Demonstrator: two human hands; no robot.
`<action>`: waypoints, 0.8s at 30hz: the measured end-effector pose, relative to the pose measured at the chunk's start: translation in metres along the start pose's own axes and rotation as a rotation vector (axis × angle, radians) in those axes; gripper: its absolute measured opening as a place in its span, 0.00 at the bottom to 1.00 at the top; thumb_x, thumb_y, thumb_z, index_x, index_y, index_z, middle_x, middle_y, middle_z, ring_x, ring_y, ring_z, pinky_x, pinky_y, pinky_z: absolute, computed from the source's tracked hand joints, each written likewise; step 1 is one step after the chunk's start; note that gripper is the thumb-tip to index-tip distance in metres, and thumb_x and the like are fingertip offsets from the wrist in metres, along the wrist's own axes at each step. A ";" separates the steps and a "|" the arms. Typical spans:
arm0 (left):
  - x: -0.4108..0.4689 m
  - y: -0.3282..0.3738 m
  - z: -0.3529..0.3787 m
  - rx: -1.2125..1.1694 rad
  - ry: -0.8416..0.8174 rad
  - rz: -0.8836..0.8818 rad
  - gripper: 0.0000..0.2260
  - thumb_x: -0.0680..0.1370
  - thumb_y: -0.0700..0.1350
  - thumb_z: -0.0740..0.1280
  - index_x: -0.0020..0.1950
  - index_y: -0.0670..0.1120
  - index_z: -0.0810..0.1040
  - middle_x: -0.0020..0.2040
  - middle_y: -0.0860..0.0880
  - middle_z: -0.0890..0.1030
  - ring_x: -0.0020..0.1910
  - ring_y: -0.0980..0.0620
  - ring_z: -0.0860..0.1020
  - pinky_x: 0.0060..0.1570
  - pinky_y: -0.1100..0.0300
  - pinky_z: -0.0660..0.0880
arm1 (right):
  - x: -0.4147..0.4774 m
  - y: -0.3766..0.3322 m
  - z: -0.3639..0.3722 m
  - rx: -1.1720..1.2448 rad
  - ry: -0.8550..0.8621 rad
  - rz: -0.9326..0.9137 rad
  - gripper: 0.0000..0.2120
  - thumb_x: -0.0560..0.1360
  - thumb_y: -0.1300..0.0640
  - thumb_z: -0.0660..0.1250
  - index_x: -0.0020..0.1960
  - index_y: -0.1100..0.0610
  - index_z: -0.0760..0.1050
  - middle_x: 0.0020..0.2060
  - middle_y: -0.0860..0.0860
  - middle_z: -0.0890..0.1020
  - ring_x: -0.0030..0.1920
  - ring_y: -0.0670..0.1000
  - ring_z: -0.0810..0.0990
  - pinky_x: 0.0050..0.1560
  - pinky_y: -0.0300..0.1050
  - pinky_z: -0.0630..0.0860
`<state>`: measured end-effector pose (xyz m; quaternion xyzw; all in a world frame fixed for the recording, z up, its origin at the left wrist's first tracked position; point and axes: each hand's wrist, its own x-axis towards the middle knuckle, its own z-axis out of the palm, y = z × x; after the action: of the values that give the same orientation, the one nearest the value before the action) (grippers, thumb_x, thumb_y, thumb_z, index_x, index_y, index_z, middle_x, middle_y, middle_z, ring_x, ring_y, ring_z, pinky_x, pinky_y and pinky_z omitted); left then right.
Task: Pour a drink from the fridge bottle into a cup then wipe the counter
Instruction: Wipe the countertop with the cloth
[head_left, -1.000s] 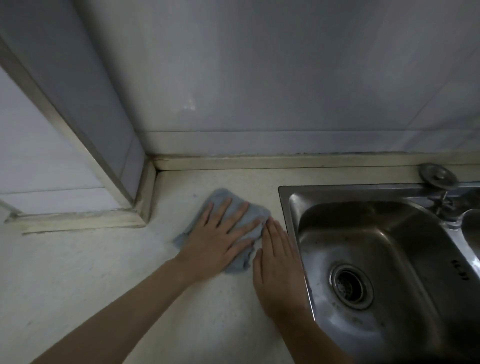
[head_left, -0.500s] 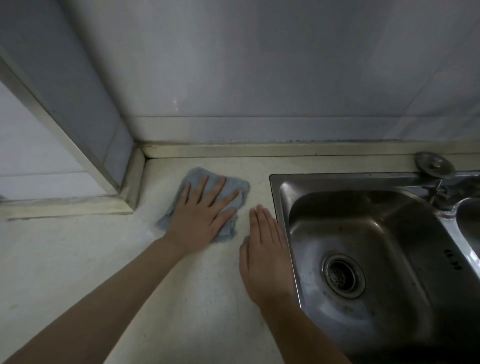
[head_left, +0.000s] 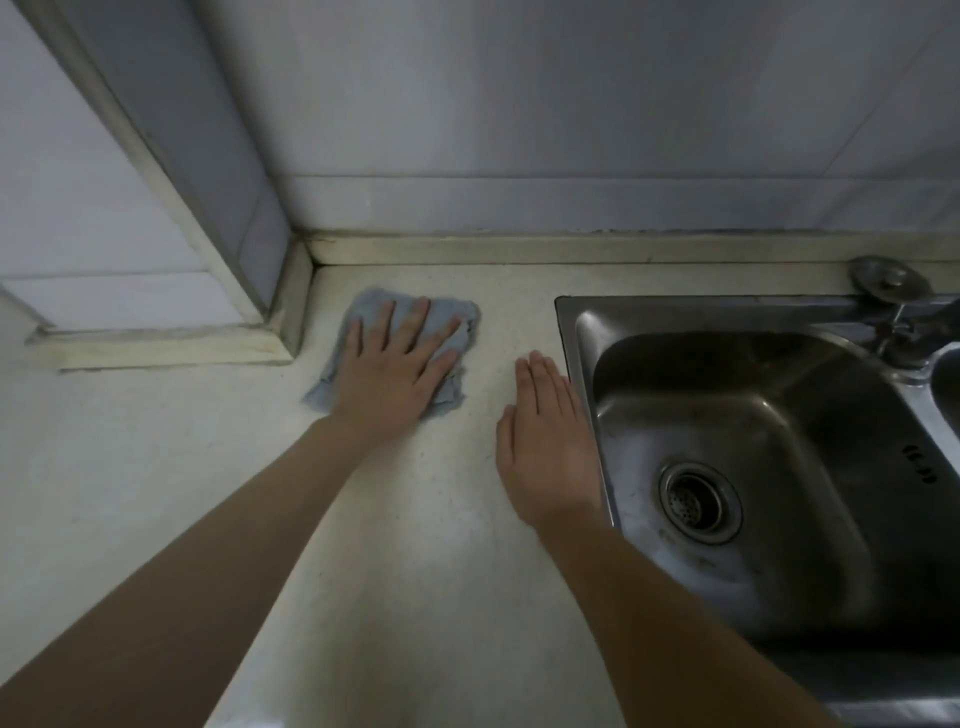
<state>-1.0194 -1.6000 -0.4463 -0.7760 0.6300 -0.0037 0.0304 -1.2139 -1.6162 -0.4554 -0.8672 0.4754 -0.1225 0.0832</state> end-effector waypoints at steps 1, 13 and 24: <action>-0.008 0.003 0.000 -0.012 0.001 0.035 0.30 0.74 0.63 0.30 0.77 0.59 0.36 0.81 0.48 0.41 0.79 0.41 0.41 0.75 0.40 0.42 | 0.000 0.000 -0.001 -0.002 -0.007 -0.002 0.30 0.80 0.47 0.37 0.77 0.60 0.51 0.77 0.56 0.55 0.77 0.51 0.51 0.77 0.51 0.51; -0.202 -0.056 0.014 -0.113 0.017 0.302 0.24 0.83 0.60 0.42 0.79 0.58 0.51 0.81 0.52 0.50 0.79 0.46 0.48 0.76 0.41 0.48 | -0.046 -0.055 -0.017 -0.088 0.018 -0.030 0.27 0.82 0.48 0.43 0.77 0.60 0.51 0.77 0.57 0.56 0.77 0.52 0.52 0.77 0.48 0.48; -0.253 -0.017 0.010 -0.079 -0.047 0.166 0.23 0.80 0.61 0.33 0.74 0.60 0.32 0.80 0.49 0.39 0.78 0.41 0.37 0.74 0.38 0.41 | -0.179 -0.099 -0.002 -0.104 -0.017 0.055 0.27 0.82 0.49 0.42 0.77 0.60 0.53 0.77 0.56 0.57 0.77 0.52 0.52 0.77 0.47 0.50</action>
<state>-1.0550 -1.3486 -0.4471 -0.7217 0.6907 0.0421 0.0148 -1.2277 -1.4118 -0.4520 -0.8579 0.5042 -0.0879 0.0452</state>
